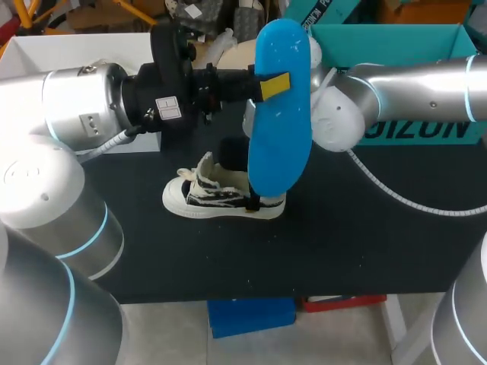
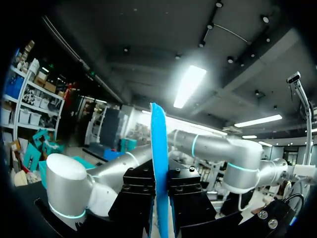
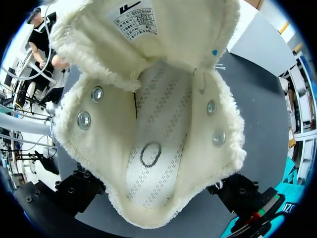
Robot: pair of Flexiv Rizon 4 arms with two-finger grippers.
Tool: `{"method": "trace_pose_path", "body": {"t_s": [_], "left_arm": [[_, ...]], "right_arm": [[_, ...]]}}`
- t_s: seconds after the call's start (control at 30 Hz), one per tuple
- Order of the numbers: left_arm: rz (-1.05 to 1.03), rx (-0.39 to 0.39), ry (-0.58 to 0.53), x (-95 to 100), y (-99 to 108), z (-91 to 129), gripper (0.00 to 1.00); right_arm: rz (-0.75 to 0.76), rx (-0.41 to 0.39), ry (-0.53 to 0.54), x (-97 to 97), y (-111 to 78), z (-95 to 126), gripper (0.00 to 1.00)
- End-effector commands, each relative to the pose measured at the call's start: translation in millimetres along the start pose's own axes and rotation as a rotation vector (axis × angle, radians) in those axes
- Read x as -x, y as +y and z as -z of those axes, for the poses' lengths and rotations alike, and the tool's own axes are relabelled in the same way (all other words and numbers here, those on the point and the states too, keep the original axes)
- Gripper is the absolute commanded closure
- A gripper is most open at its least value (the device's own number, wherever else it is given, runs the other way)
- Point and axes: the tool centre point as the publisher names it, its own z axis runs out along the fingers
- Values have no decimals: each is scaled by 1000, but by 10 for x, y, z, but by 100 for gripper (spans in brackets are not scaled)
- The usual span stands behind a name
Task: Take the shoe out of the shoebox, open the shoe tongue, remove and reinsert the insole, then place the shoe into the shoebox
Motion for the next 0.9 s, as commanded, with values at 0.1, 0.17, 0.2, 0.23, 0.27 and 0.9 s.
{"method": "trace_pose_path", "body": {"t_s": [0.1,0.17,0.2,0.23,0.27,0.9], "left_arm": [[-1,0,-4,-16,15,-3,100],[-1,0,-4,-16,15,-3,100],[-1,0,-4,-16,15,-3,100],[-1,0,-4,-16,15,-3,100],[-1,0,-4,-16,15,-3,100],[-1,0,-4,-16,15,-3,100]], "right_arm": [[-4,196,-33,-93,-187,3,0],[26,312,-50,-83,-185,-25,0],[18,303,-54,-84,-179,-6,0],[38,338,-31,-78,-175,-3,0],[48,369,-38,-64,-182,-33,0],[-52,579,-95,-74,-327,-74,0]]}}
